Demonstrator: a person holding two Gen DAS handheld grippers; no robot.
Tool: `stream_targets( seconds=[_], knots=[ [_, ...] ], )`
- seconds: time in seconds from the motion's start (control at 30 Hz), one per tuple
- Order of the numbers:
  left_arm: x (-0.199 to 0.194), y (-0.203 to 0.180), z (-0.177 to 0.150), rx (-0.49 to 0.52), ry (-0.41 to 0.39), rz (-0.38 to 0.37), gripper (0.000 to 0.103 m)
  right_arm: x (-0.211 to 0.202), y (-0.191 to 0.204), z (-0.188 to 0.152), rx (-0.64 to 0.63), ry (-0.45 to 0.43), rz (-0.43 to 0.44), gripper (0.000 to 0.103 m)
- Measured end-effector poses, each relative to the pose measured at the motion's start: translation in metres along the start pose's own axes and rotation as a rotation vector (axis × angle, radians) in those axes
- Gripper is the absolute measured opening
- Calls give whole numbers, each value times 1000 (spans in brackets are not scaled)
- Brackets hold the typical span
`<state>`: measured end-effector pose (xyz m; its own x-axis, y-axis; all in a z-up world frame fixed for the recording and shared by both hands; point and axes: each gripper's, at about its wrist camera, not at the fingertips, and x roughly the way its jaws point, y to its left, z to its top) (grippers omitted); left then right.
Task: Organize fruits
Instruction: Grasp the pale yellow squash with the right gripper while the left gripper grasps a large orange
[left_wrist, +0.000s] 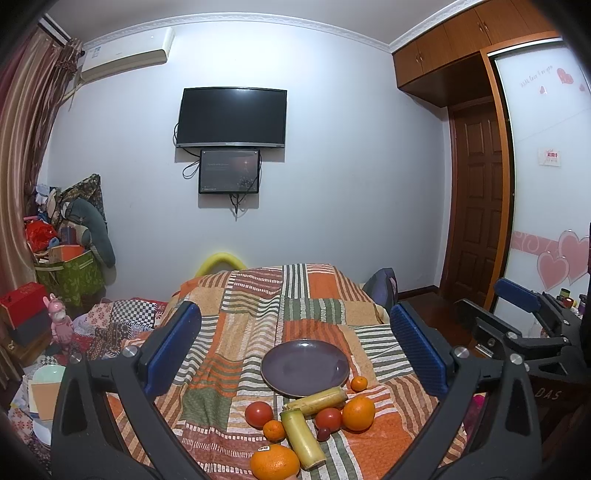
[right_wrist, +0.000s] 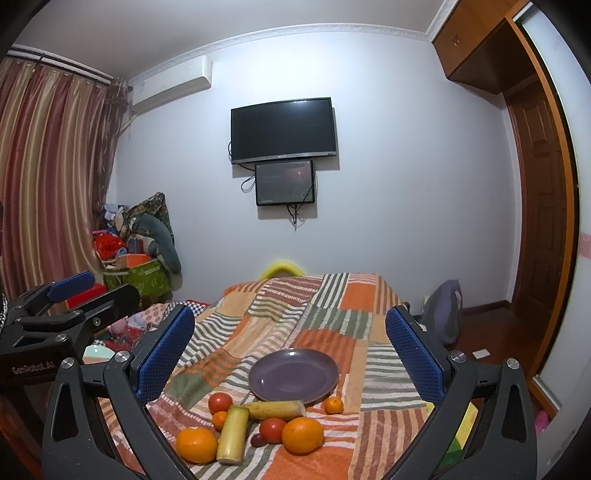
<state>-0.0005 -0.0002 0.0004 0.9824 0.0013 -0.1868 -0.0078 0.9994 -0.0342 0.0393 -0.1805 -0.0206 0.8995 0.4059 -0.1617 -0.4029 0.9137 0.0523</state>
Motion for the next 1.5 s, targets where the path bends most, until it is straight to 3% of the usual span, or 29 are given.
stream_targets(
  seconds=[0.07, 0.17, 0.27, 0.4, 0.53, 0.7, 0.9, 1.2, 1.5],
  knots=[
    [2, 0, -1, -2, 7, -11, 100, 3, -2, -1, 18, 17, 18, 103],
    [5, -2, -3, 12, 25, -29, 87, 8, -6, -4, 42, 49, 54, 103],
    [13, -2, -7, 22, 57, -30, 83, 12, -7, -8, 42, 63, 53, 101],
    [26, 6, -13, 13, 112, -29, 67, 19, -9, -13, 32, 97, 43, 88],
    [45, 18, -26, 6, 192, -16, 60, 32, -18, -23, 45, 166, 61, 75],
    [71, 34, -51, 17, 324, -6, 58, 52, -24, -40, 56, 273, 71, 59],
    [95, 42, -86, 41, 468, -4, 58, 73, -28, -62, 66, 389, 99, 49],
    [119, 49, -128, -12, 640, -62, 59, 93, -21, -94, 72, 545, 147, 47],
    [129, 50, -173, -51, 803, -127, 59, 108, -4, -111, 52, 634, 205, 47]
  ],
)
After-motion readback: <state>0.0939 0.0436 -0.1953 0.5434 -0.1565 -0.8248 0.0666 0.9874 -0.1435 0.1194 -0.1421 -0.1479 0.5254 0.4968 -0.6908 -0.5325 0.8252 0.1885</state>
